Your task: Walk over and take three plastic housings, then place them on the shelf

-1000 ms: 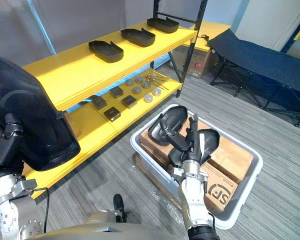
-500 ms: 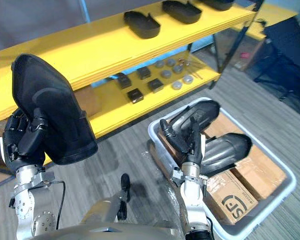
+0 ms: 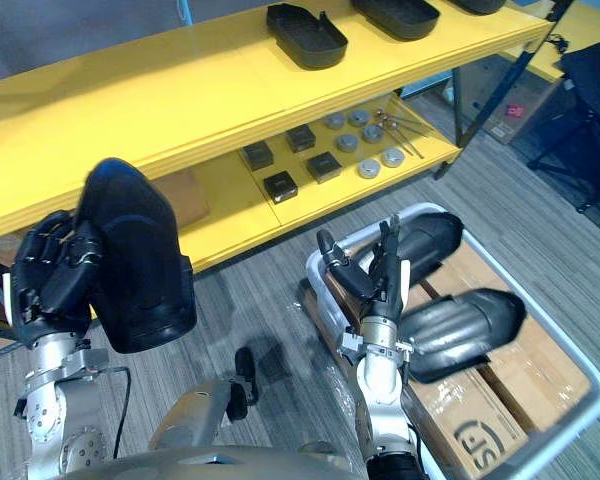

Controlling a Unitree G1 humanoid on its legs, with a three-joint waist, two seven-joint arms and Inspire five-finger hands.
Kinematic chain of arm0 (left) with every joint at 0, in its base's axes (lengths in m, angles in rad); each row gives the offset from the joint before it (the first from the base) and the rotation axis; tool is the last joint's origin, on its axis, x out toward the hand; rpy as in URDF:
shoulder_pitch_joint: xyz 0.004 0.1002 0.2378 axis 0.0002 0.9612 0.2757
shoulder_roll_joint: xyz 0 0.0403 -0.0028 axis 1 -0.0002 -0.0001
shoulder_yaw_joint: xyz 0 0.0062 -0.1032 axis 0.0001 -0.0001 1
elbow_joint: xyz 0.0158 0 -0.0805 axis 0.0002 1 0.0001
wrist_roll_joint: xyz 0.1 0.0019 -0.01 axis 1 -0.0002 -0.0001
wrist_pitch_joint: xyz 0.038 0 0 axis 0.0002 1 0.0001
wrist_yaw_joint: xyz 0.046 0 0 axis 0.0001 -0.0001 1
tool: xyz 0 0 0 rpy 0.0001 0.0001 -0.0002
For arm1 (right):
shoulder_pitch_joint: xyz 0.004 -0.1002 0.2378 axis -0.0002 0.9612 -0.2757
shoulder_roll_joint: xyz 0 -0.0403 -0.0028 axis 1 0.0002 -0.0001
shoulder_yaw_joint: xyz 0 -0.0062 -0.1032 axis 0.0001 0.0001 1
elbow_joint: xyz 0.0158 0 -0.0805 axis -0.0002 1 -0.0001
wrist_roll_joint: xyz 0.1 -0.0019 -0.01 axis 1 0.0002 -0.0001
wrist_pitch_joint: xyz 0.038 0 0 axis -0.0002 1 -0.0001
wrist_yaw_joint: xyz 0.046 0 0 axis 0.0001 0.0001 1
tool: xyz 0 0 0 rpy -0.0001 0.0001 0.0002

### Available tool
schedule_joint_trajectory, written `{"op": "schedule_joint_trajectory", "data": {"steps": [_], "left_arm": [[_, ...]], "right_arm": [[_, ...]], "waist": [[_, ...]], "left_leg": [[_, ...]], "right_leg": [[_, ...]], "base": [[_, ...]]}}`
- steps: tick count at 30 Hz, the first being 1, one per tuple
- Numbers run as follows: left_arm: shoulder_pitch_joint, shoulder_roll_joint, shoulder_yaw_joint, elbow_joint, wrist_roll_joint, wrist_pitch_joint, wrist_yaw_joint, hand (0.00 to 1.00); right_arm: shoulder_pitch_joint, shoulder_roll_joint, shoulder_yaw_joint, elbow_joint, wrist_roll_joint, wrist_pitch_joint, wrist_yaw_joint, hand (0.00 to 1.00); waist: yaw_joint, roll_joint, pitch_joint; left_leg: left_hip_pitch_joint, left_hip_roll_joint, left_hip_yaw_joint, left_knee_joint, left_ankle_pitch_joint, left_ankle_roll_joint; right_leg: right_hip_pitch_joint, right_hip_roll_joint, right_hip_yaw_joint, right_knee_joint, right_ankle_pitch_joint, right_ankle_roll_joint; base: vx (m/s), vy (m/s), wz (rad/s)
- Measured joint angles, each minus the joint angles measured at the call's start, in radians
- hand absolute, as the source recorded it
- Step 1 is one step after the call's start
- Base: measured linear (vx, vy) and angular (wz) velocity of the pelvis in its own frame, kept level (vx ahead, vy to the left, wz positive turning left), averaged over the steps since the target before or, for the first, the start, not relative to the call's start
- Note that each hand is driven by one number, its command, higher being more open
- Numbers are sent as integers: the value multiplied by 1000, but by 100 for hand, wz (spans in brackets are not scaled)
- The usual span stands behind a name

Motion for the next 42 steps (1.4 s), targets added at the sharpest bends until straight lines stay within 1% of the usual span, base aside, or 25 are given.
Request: {"op": "schedule_joint_trajectory", "data": {"steps": [1,2,3,5,6,8,9,11,13,14,15,16,17,18,20,24,29,31,35,36,37,38,39,40,42], "left_arm": [[-14,4,3,-1,28,0,-1,0],[-18,6,4,-1,34,1,-1,0],[-32,9,7,-1,45,2,9,0],[-51,10,7,-1,57,2,27,0],[-60,11,5,-1,57,3,28,0],[-72,13,5,-1,57,3,33,0],[-83,19,6,-1,57,2,39,0],[-85,24,5,2,57,2,42,0],[-86,24,-8,18,57,2,46,0],[-86,24,-12,20,56,2,46,0],[-84,24,-17,23,56,2,42,0],[-76,34,-14,23,55,-3,39,0],[-76,30,-14,32,54,-5,37,0],[-69,18,-17,40,52,-5,35,0],[-69,18,-23,39,42,-5,17,0],[-72,19,-36,11,-49,-8,-55,0],[-72,18,-36,-79,-136,-38,-80,0],[-72,17,-32,-112,-145,-62,-86,0],[-74,18,-21,-162,-182,-103,-105,0],[-83,22,-7,-162,-190,-110,-113,0],[-92,22,3,-159,-204,-110,-112,0],[-92,22,7,-159,-215,-110,-112,0],[-94,22,22,-158,-218,-110,-108,0],[-105,25,38,-158,-218,-109,-104,0],[-142,27,50,-157,-219,-109,-85,0]], "right_arm": [[-10,1,1,2,0,-4,5,100],[-15,3,3,6,-1,-8,12,100],[-28,7,6,12,-1,-16,27,100],[-36,9,33,12,-2,-27,51,100],[-31,11,45,11,-2,-32,70,100],[-25,11,58,11,-4,-32,96,100],[-25,10,61,10,-14,-32,121,100],[-24,7,61,9,-29,-32,142,100],[-9,6,61,8,-30,-32,160,100],[-3,6,62,6,-30,-32,160,100],[9,6,65,-2,-30,-31,159,100],[20,8,78,-14,-30,-31,156,100],[18,-1,81,-15,-30,-31,156,100],[2,-25,86,-16,-30,-29,156,100],[-8,-42,90,-22,-30,-29,154,100],[4,-37,79,-41,-28,-28,152,100],[16,-36,64,-74,-19,-27,156,100],[22,-35,63,-74,-19,-27,156,100],[38,-29,61,-103,-17,-27,171,100],[53,-23,64,-113,-3,-27,176,100],[59,-20,71,-112,3,-24,176,100],[62,-19,72,-112,3,-24,176,100],[63,-15,72,-113,2,-24,180,100],[63,-15,65,-125,3,-24,187,100],[66,-20,41,-162,3,-25,192,100]], "waist": [[0,0,0],[-4,1,0],[-15,0,-1],[-32,9,0],[-43,11,0],[-49,14,-1],[-54,20,-4],[-56,28,-8],[-63,38,-10],[-65,37,-11],[-65,27,-16],[-63,-10,-34],[-57,-8,-40],[-42,21,-46],[-40,44,-52],[-53,44,-59],[-55,43,-63],[-56,52,-78],[-56,94,-106],[-56,101,-105],[-59,105,-103],[-62,105,-102],[-67,94,-98],[-70,87,-99],[-89,103,-105]], "left_leg": [[34,-5,-18,-11,-27,3],[57,-11,-33,-27,-37,7],[100,-18,-59,-56,-49,12],[152,-19,-104,-84,-57,10],[186,-19,-129,-99,-57,2],[212,-19,-165,-102,-67,-8],[222,-16,-200,-102,-82,-16],[228,-13,-238,-99,-94,-24],[253,-5,-304,-83,-120,-44],[257,-4,-317,-73,-125,-50],[258,-9,-334,-41,-150,-68],[259,-37,-344,-7,-188,-82],[261,-34,-344,11,-210,-89],[253,-3,-342,45,-234,-105],[254,26,-342,57,-253,-118],[276,60,-323,34,-276,-129],[286,65,-289,19,-276,-131],[299,70,-283,16,-277,-134],[312,85,-256,6,-285,-148],[312,95,-238,60,-288,-159],[272,114,-212,194,-302,-184],[247,125,-194,277,-296,-198],[206,145,-150,383,-298,-214],[202,177,-110,345,-319,-181],[205,226,-72,216,-320,-179]], "right_leg": [[-53,-26,28,141,97,-58],[-80,-37,48,210,150,-78],[-142,-32,105,324,128,-78],[-225,8,151,379,43,-77],[-264,31,156,350,12,-75],[-315,58,166,276,-8,-82],[-370,92,198,166,-9,-83],[-426,130,254,59,0,-71],[-450,174,330,-78,36,-38],[-447,176,333,-113,53,-39],[-433,177,334,-194,144,-51],[-423,157,341,-245,358,-68],[-403,153,332,-252,315,-62],[-368,180,328,-312,320,-61],[-330,213,318,-379,335,-67],[-262,259,331,-510,388,-80],[-244,271,359,-571,419,-82],[-229,276,360,-582,418,-84],[-223,292,362,-578,394,-99],[-211,290,369,-568,376,-104],[-190,293,371,-551,355,-105],[-177,290,373,-545,349,-112],[-152,274,385,-541,337,-114],[-153,263,394,-532,318,-109],[-153,251,404,-526,308,-104]], "base": [[341,157,28],[350,136,34],[278,88,36],[336,79,61],[383,50,71],[283,-1,64],[199,-32,62],[242,-82,65],[277,-160,86],[254,-191,91],[261,-209,80],[272,-224,67],[329,-275,20],[262,-213,-7],[204,-145,-12],[85,-30,-18],[10,17,-20],[34,7,-6],[27,-1,-3],[58,-11,-2],[53,-8,-2],[41,30,-13],[0,17,-25],[0,17,-27],[-16,70,-18]]}}
